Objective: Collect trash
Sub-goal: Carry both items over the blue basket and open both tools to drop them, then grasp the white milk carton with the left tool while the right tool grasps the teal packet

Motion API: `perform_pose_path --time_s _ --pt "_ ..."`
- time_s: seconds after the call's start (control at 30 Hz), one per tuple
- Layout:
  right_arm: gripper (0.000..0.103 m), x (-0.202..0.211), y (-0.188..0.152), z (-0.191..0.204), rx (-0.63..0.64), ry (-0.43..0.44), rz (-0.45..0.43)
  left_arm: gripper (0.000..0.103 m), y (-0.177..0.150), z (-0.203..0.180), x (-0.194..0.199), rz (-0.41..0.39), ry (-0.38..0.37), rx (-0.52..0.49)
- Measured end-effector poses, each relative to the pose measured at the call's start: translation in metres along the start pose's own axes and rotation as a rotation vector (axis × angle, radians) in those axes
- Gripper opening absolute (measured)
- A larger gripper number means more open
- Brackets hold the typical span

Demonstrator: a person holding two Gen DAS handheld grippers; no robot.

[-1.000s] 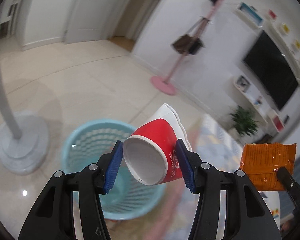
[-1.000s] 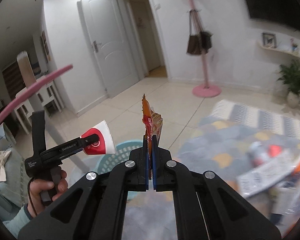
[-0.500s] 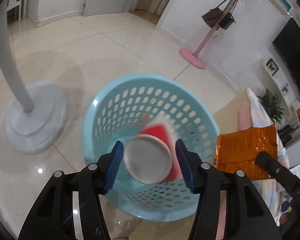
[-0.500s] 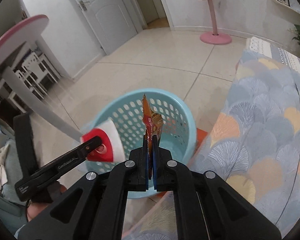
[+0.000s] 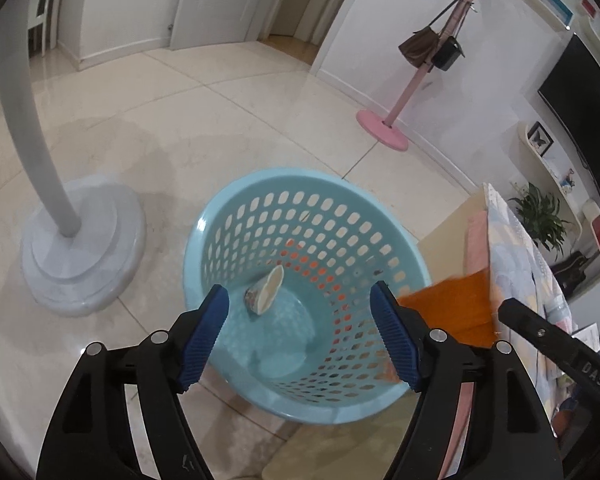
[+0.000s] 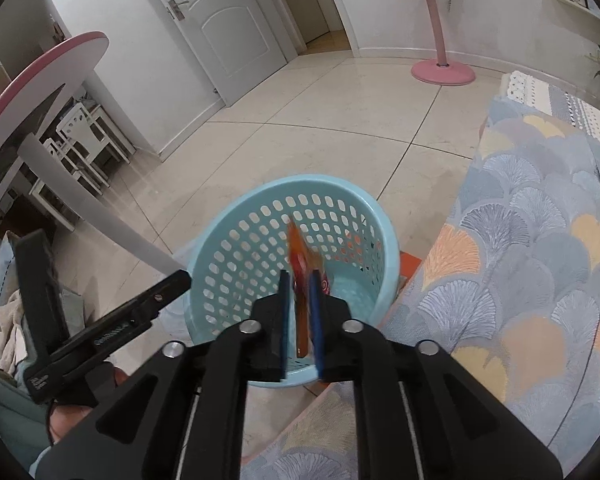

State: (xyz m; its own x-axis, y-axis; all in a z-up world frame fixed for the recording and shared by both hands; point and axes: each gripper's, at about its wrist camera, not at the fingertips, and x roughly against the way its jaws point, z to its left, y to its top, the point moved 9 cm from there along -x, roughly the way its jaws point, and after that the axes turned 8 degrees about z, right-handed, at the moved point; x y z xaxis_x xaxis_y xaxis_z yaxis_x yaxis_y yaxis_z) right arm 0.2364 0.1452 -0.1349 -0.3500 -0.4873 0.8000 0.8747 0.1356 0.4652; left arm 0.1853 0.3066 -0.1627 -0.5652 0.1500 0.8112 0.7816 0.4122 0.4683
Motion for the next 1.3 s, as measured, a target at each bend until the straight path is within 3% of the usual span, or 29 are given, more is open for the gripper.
perform_pose_path --time_s 0.2,0.43,0.5,0.67,0.83,1.03,1.13,1.3 --pt "0.047 0.012 0.003 -0.003 0.005 -0.021 -0.055 0.073 0.001 -0.01 0.014 -0.031 0.004 -0.032" --pt "0.051 0.06 -0.006 -0.01 0.021 -0.081 -0.125 0.076 0.009 -0.043 0.045 -0.09 -0.055 -0.084" --pt "0.06 0.088 -0.01 -0.016 0.018 -0.1 -0.173 0.08 0.011 -0.064 0.061 -0.119 -0.09 -0.114" --pt "0.062 0.178 -0.03 -0.053 -0.006 -0.201 -0.296 0.089 0.006 -0.133 0.097 -0.171 -0.205 -0.226" --pt "0.062 0.266 -0.061 -0.113 -0.065 -0.35 -0.409 0.092 -0.02 -0.23 0.11 -0.15 -0.363 -0.406" --pt "0.062 0.342 -0.102 -0.192 -0.161 -0.547 -0.472 0.093 -0.071 -0.329 0.081 -0.073 -0.454 -0.658" --pt "0.062 0.364 -0.129 -0.24 -0.229 -0.646 -0.455 0.093 -0.094 -0.361 0.052 -0.03 -0.442 -0.753" --pt "0.062 0.373 -0.178 -0.307 -0.362 -0.68 -0.41 0.093 -0.12 -0.387 -0.004 0.076 -0.436 -0.834"
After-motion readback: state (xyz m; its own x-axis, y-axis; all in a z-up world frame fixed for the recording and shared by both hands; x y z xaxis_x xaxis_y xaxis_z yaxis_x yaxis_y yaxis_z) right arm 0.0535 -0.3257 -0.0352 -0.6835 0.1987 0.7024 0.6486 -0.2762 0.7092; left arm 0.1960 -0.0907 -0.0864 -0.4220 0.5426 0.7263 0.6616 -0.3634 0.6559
